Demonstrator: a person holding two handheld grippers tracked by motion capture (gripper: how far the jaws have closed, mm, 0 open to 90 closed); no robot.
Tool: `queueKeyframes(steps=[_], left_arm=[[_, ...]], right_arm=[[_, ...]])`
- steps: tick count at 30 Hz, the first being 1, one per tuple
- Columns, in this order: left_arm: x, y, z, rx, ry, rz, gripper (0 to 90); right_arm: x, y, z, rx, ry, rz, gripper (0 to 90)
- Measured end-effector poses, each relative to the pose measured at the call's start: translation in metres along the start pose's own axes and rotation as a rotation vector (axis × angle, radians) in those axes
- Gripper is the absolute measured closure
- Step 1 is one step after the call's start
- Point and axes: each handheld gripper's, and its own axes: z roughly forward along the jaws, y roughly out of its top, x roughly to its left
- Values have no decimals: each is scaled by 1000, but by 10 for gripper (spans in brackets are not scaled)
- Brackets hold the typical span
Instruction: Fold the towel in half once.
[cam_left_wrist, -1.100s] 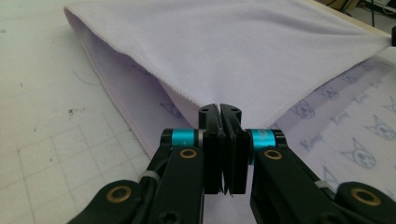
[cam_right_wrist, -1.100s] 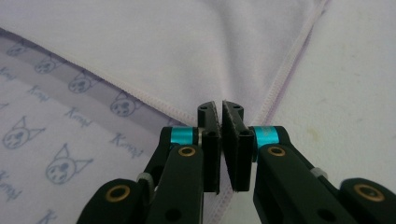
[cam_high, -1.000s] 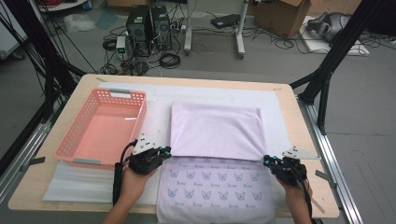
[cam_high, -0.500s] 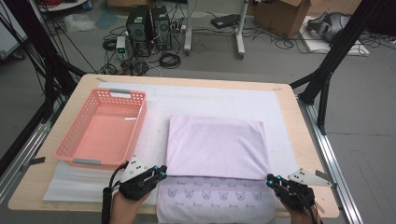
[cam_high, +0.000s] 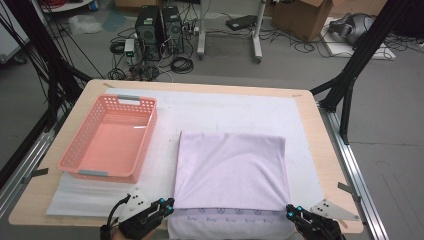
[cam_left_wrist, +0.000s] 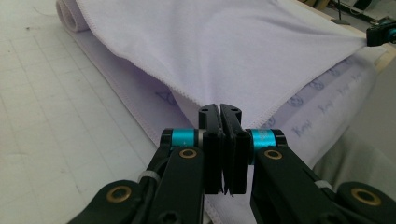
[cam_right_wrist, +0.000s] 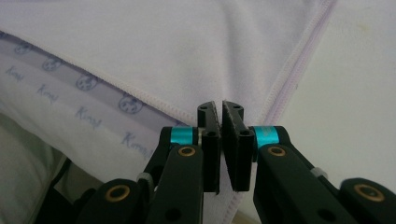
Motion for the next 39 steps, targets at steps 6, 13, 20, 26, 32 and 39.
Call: queueKeyframes(steps=[6,13,20,26,32,39], left_arm=[[-6,-5,-10,18,-50,9,873],[8,-6,-6,-2,-32,-17,530],[29,3,-4,-51,10,-55,488],[39,14,15,-50,16,-47,474],[50,26,39,-31,15,-33,468],[59,42,70,2,7,4,451]], right_arm=[[10,-10,-16,27,3,-10,860],[2,-12,-17,-32,13,59,633],[-7,-5,-11,-84,-27,66,613],[-15,10,10,-78,-40,48,603],[-27,27,34,-66,-42,24,604],[-40,49,62,-53,-24,1,607]])
